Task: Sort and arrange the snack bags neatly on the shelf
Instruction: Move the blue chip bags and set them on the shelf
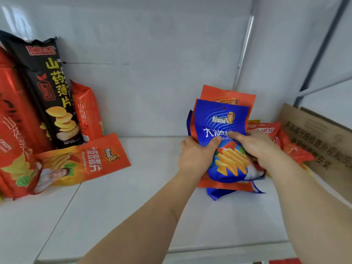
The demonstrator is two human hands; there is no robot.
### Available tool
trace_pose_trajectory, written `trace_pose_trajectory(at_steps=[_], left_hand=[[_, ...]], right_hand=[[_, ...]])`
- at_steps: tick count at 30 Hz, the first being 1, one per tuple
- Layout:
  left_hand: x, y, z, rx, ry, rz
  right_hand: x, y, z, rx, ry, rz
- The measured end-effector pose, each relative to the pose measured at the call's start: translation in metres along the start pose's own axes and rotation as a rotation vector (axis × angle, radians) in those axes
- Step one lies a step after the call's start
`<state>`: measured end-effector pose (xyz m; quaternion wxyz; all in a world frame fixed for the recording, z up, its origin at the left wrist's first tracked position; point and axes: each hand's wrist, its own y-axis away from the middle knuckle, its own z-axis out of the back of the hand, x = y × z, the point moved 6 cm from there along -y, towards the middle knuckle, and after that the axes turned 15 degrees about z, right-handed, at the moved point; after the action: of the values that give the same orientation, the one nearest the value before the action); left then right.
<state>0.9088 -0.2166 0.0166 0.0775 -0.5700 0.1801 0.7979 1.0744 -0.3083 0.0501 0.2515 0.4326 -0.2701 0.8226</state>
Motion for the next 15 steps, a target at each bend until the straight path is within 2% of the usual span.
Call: trace_pose_trajectory(at_steps=[3,8,15], left_hand=[[0.014,0.007,-0.018,-0.063,-0.114,-0.03],[0.022,-0.006,-0.01,-0.099,-0.01,-0.06],[0.02,-0.033,0.013,-0.147,-0.007,-0.055]], right_hand=[[-0.028,0.005,-0.002,-0.03,0.083,0.023],[-0.035,-0.006,-0.02,-0.064,-0.017,0.011],[-0.021,-0.028,-0.052,-0.077,-0.117,0.046]])
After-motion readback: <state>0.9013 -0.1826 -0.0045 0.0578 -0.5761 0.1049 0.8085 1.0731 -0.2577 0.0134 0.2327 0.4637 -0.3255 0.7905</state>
